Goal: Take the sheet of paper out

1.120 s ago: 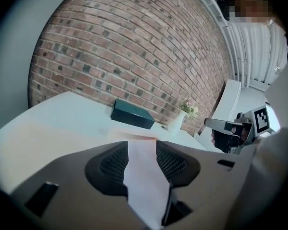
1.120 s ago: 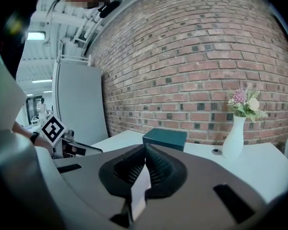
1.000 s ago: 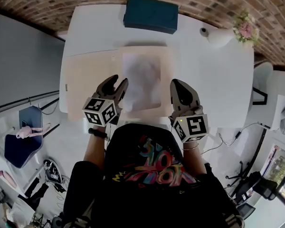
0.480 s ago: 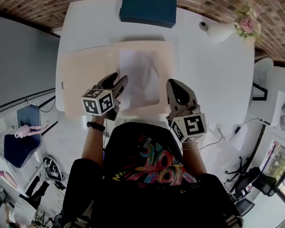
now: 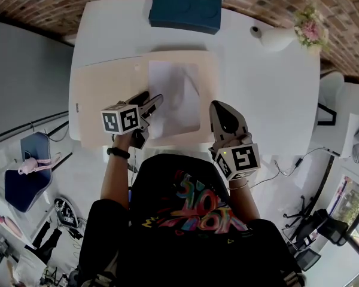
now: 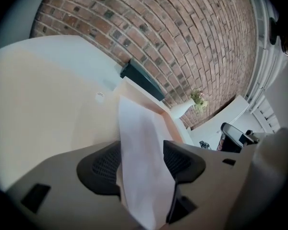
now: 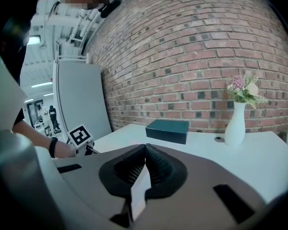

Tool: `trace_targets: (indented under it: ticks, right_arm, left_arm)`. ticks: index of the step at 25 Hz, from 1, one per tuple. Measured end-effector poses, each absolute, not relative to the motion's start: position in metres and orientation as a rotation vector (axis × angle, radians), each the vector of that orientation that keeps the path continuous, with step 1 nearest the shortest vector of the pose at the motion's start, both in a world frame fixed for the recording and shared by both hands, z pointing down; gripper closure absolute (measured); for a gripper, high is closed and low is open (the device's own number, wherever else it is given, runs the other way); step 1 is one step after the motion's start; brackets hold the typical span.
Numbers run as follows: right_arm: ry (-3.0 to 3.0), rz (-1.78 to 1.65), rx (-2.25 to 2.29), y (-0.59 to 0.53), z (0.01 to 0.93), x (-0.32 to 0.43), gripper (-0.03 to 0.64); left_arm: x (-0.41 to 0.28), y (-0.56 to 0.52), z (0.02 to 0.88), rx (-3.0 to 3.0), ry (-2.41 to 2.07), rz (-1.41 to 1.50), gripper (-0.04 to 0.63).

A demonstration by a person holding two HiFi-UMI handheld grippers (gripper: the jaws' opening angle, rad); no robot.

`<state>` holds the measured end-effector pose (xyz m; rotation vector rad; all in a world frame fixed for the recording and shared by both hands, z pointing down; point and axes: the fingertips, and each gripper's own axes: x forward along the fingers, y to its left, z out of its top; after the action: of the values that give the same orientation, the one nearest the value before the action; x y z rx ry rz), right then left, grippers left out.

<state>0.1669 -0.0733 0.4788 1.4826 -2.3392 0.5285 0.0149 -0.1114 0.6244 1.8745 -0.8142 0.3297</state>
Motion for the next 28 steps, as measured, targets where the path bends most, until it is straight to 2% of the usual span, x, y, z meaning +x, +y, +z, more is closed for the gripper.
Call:
trace_targets:
  ticks: [15, 24, 28]
  right_arm:
    - [-2.332, 0.593, 1.487, -0.071, 0.480, 0.166, 0.598]
    - [-2.392, 0.612, 1.538, -0.077, 0.476, 0.166, 0.598]
    - [-2.398, 0.621, 1.544, -0.076, 0.474, 0.163, 0.598]
  left_arm:
    - [0.026, -0.104, 0.622, 1.790, -0.560, 0.265, 0.321]
    - [0.043, -0.111, 0.603, 1.776, -0.431, 0.052, 0.321]
    - [0.051, -0.109, 0.608, 1.788, -0.407, 0.096, 0.321]
